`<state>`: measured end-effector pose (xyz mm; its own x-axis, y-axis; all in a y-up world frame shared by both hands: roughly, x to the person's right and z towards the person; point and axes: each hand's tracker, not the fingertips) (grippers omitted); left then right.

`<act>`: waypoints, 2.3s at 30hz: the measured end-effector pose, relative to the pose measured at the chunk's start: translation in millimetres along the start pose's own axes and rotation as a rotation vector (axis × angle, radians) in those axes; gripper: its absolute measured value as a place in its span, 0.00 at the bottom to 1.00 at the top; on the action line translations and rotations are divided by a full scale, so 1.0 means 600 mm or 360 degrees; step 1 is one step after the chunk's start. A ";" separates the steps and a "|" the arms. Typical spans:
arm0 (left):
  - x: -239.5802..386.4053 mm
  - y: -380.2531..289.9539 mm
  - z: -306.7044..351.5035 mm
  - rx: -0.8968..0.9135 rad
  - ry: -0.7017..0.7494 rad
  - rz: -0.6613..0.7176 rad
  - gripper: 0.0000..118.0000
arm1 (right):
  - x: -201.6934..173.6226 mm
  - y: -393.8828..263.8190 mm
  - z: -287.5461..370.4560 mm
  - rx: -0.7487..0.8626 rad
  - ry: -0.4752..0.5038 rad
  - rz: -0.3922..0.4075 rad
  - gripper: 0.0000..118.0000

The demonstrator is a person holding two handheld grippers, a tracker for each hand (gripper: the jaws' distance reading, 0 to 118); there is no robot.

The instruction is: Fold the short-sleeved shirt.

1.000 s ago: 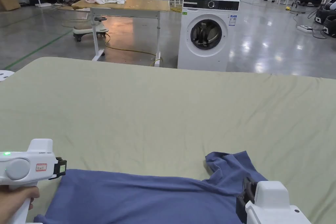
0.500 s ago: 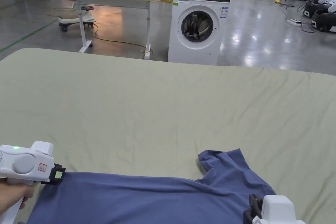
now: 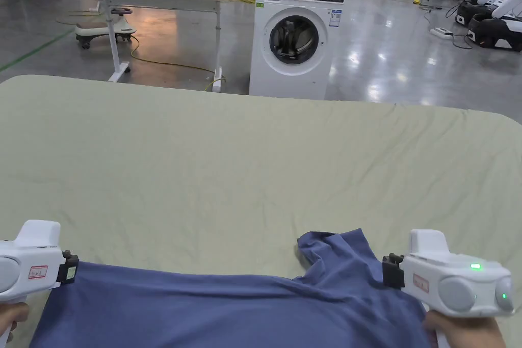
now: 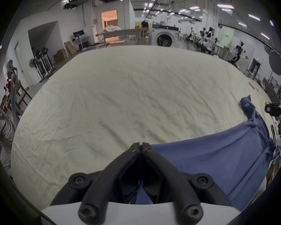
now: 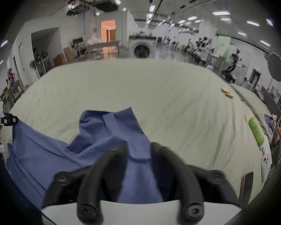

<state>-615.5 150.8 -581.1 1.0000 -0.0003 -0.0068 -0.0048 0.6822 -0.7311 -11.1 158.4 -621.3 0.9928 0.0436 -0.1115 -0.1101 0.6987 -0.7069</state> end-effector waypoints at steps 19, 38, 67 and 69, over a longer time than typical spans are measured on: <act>-0.003 -0.027 0.037 0.0072 0.0016 0.0055 0.00 | 0.042 0.001 -0.124 -0.0359 -0.0012 -0.0061 0.14; -0.035 -0.069 0.164 0.0278 -0.0060 0.0154 0.00 | 0.036 -0.033 0.142 0.0072 0.0042 -0.0026 0.01; -0.013 -0.348 0.231 -0.0021 0.0005 0.0042 0.00 | 0.002 -0.339 0.229 -0.0349 -0.0088 0.0171 0.01; -0.013 -0.347 0.226 -0.0026 0.0009 0.0060 0.00 | -0.003 -0.337 0.228 -0.0353 -0.0106 0.0183 0.01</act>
<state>-621.8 107.6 -336.3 0.9991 0.0207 -0.0383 -0.0423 0.6699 -0.7412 15.9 114.8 -382.4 0.9732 0.1656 -0.1593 -0.2230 0.5130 -0.8289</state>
